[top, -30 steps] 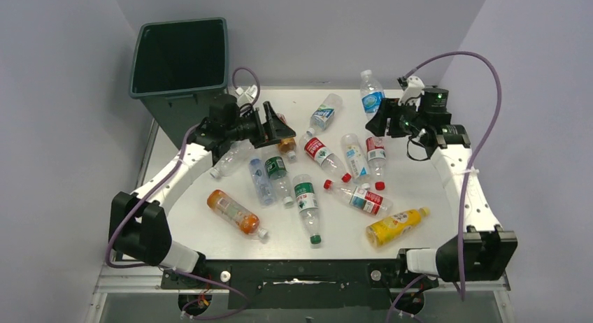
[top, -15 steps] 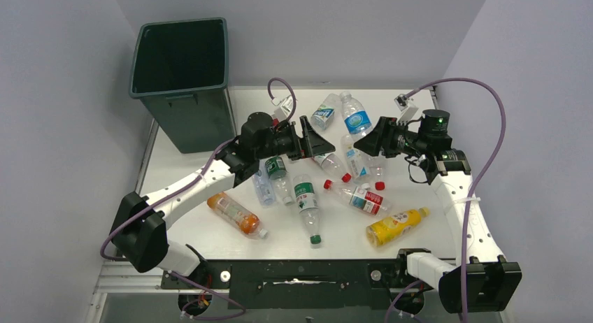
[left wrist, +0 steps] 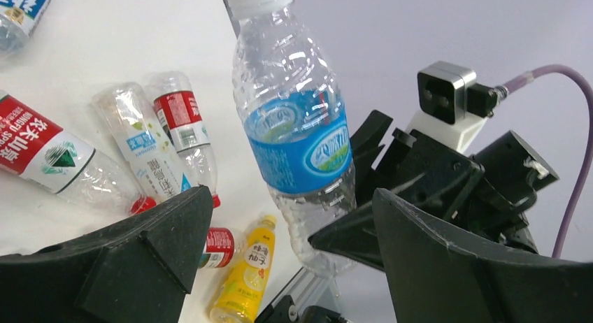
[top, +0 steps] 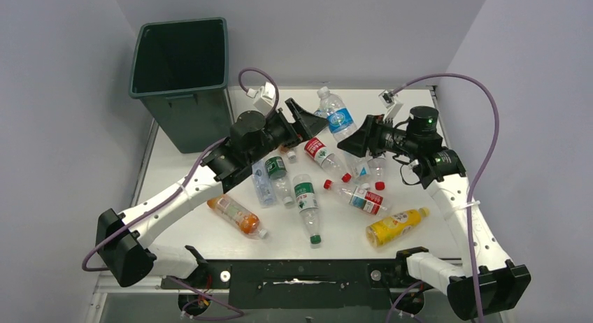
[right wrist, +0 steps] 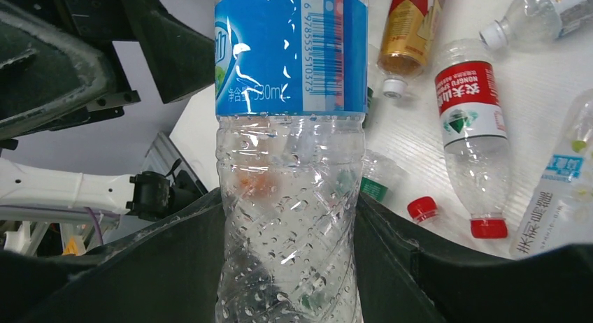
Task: Put the plastic bottles in the bin
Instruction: Pick up the plastic bottle at the center of the board, then place the plastic bottle in the trash bin.
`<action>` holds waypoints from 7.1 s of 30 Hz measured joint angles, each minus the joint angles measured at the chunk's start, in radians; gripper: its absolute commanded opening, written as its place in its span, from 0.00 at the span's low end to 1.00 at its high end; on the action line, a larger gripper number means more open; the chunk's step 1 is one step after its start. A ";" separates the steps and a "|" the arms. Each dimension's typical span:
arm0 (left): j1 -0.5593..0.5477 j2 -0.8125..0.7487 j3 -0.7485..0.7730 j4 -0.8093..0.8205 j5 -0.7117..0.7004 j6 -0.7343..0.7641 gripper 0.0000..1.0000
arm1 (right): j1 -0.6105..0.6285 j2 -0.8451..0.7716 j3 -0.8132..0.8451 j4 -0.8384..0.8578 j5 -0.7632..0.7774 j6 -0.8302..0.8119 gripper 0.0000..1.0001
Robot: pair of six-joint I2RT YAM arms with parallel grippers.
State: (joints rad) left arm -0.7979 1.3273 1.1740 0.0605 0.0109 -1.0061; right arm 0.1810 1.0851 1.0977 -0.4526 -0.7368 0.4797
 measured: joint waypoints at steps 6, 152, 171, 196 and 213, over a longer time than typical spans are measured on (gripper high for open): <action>0.000 0.003 0.013 0.011 -0.029 0.000 0.85 | 0.121 -0.021 0.038 0.002 0.069 0.041 0.59; 0.690 0.254 0.786 -0.511 0.449 0.150 0.51 | 0.773 -0.557 -0.522 -0.055 0.647 0.546 0.98; 1.017 0.369 0.843 -0.330 0.469 0.095 0.52 | 0.782 -0.527 -0.513 -0.057 0.639 0.582 0.98; 0.987 0.513 0.965 -0.600 0.353 0.327 0.82 | 0.803 -0.449 -0.500 0.008 0.639 0.596 0.98; 0.721 0.408 1.037 -0.789 0.306 0.381 0.83 | 0.842 -0.449 -0.531 0.046 0.647 0.610 0.98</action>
State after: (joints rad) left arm -0.0772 1.7355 2.2108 -0.7288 0.3164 -0.6250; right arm 1.0229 0.6357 0.5667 -0.4068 -0.0898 1.0897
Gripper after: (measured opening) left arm 0.829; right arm 0.979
